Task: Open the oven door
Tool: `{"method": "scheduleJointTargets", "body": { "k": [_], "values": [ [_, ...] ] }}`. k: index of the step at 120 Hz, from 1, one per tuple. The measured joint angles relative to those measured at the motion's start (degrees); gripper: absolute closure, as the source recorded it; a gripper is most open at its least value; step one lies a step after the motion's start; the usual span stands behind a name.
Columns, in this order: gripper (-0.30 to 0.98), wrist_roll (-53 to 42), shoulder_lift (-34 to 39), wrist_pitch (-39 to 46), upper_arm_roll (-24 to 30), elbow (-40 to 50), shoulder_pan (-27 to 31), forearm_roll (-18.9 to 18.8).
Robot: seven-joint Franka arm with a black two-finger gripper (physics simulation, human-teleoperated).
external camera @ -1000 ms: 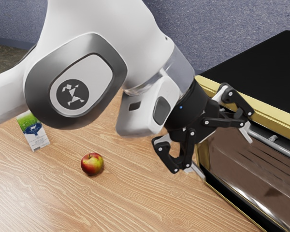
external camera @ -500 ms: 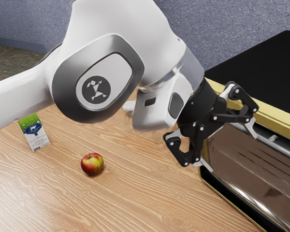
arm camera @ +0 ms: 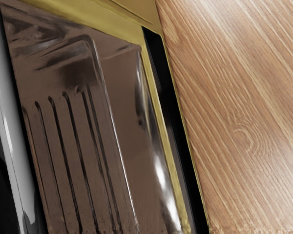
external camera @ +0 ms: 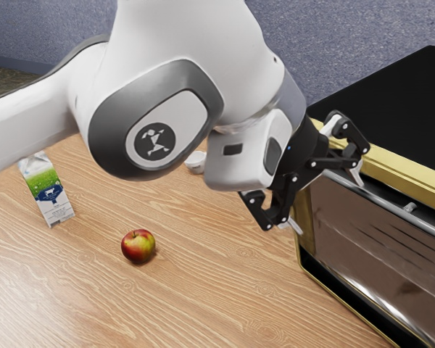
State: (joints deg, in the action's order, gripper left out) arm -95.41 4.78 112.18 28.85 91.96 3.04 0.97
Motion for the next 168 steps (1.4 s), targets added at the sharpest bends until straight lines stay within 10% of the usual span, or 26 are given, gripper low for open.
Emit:
{"method": "scheduleJointTargets", "body": {
  "k": [68,74,78,88,94,107,123,142,168],
  "values": [
    [-0.12,13.55,-1.25,-0.59,-0.80,3.06,-1.16,-3.27],
    [-0.22,14.37,7.01,0.65,-0.52,13.24,-0.47,-3.10],
    [0.05,14.79,17.91,1.40,-0.62,22.66,-1.67,-2.05],
    [0.08,15.36,59.32,-0.98,-0.81,45.46,-30.74,-0.21],
    [0.05,16.24,68.33,-4.69,-0.76,38.80,-46.71,-4.60],
    [0.03,19.95,32.77,-16.82,-38.25,-9.89,-47.70,-10.47],
    [0.02,27.90,11.15,-23.01,-67.48,-20.45,-47.34,-7.19],
    [0.01,40.25,-5.21,-25.18,-75.58,-18.34,-47.19,-4.19],
    [0.00,53.76,-7.98,-25.23,-76.19,-13.95,-47.07,-0.28]
  ]
}}
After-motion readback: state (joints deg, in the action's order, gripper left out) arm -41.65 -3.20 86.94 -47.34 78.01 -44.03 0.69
